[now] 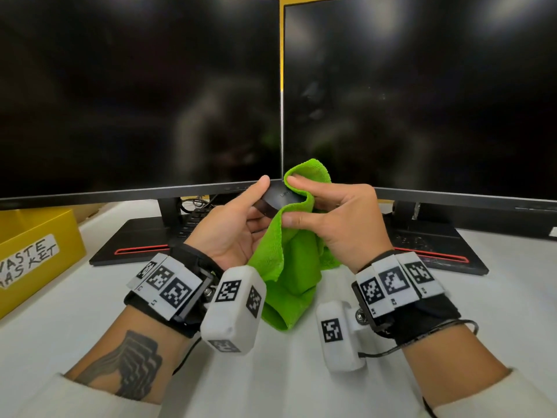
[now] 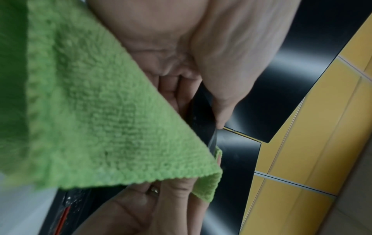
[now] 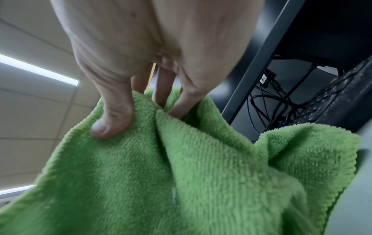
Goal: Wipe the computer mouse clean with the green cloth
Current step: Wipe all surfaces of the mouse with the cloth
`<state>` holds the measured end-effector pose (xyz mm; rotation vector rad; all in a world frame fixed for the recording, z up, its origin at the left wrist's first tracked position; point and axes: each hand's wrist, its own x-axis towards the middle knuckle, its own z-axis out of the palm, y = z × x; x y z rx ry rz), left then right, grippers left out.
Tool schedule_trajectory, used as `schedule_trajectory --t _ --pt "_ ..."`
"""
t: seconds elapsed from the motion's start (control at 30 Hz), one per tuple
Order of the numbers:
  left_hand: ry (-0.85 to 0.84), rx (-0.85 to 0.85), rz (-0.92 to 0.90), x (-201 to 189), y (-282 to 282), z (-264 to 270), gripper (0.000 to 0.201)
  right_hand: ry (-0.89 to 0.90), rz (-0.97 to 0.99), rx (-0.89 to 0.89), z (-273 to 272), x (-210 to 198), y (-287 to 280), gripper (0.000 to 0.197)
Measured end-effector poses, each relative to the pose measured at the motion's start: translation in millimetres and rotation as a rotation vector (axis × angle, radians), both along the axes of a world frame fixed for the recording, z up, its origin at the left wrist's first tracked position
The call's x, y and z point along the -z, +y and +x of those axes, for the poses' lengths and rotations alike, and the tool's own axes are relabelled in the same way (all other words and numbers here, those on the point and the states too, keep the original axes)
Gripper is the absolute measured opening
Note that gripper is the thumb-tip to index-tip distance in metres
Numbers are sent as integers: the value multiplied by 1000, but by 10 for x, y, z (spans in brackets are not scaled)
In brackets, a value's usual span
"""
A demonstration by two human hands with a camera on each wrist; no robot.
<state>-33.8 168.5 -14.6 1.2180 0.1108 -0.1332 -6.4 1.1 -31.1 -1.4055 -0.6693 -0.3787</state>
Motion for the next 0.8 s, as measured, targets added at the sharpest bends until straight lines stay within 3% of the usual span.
schedule_trajectory --t 0.33,0.43,0.57,0.7,0.8 --pt "72 15 -121 -53 68 7 50 -101 25 67 138 24 -164 25" --pt "61 13 -147 -38 75 10 54 -81 9 -2 73 0 -128 34" --pt "32 34 -93 18 65 32 79 -77 -125 -15 5 -2 -34 64" --pt "33 54 -112 6 77 23 81 -16 -65 -61 -3 -33 -92 61" --pt "63 78 -130 -12 124 41 62 -35 -41 -60 -18 -54 -119 50"
